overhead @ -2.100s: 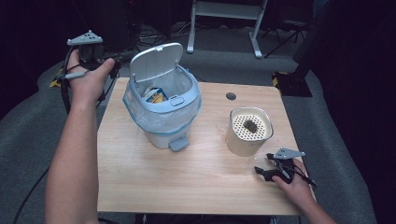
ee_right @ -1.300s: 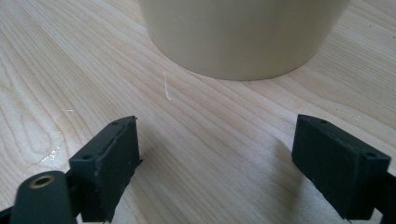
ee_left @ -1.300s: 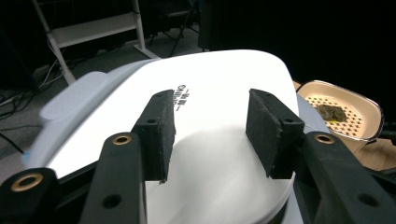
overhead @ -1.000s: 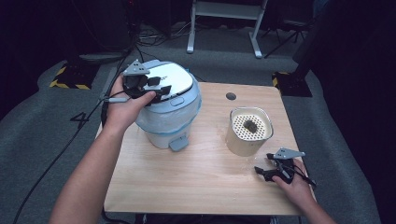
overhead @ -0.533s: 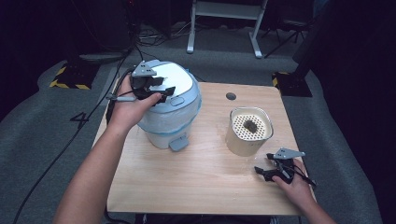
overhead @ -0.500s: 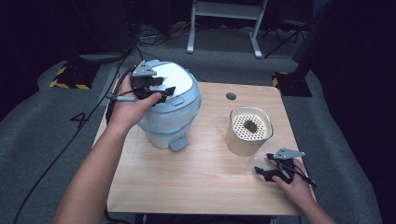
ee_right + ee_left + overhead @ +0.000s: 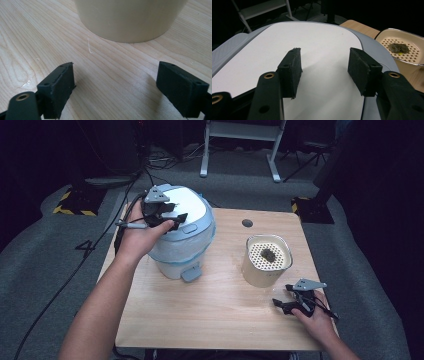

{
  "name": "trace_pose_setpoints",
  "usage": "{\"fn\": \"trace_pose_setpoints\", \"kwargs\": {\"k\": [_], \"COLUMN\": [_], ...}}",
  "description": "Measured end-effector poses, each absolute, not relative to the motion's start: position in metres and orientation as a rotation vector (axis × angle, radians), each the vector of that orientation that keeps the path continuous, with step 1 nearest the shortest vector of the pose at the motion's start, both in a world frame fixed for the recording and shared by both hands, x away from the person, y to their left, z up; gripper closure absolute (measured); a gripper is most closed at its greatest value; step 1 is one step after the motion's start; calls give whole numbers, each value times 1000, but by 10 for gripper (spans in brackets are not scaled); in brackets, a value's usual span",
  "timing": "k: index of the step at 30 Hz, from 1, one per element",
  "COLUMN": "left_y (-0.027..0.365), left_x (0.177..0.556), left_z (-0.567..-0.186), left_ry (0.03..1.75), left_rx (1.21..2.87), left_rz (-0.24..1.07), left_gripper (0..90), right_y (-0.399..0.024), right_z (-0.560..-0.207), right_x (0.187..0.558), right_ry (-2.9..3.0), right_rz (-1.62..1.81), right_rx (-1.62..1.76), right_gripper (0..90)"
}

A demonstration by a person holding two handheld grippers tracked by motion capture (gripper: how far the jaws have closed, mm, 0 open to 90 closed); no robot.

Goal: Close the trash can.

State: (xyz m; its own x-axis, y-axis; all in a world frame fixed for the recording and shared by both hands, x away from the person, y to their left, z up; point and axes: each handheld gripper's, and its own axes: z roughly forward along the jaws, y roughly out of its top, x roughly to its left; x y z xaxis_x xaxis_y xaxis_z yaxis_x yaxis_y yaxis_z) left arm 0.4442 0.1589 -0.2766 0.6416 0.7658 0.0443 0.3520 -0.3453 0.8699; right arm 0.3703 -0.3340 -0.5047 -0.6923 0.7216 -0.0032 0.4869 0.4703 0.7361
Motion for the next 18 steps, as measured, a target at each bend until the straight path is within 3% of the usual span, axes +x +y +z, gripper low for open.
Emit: {"fn": "trace_pose_setpoints", "kwargs": {"k": [2,5,18], "left_y": [157,154,134], "left_x": [443,437,365], "left_z": [-274,-267,-254], "left_ry": [872,831,634], "left_rx": [1941,1877,1903], "left_rz": [582,554,514], "left_gripper": [332,317,306], "right_y": [-334,-334,-334], "right_z": [-505,-505,-505], "right_x": [370,370,371], "right_ry": [2409,2408,2411], "right_rz": [1055,1055,1053], "right_rx": [1025,1025,1024], "right_gripper": [149,149,149]}}
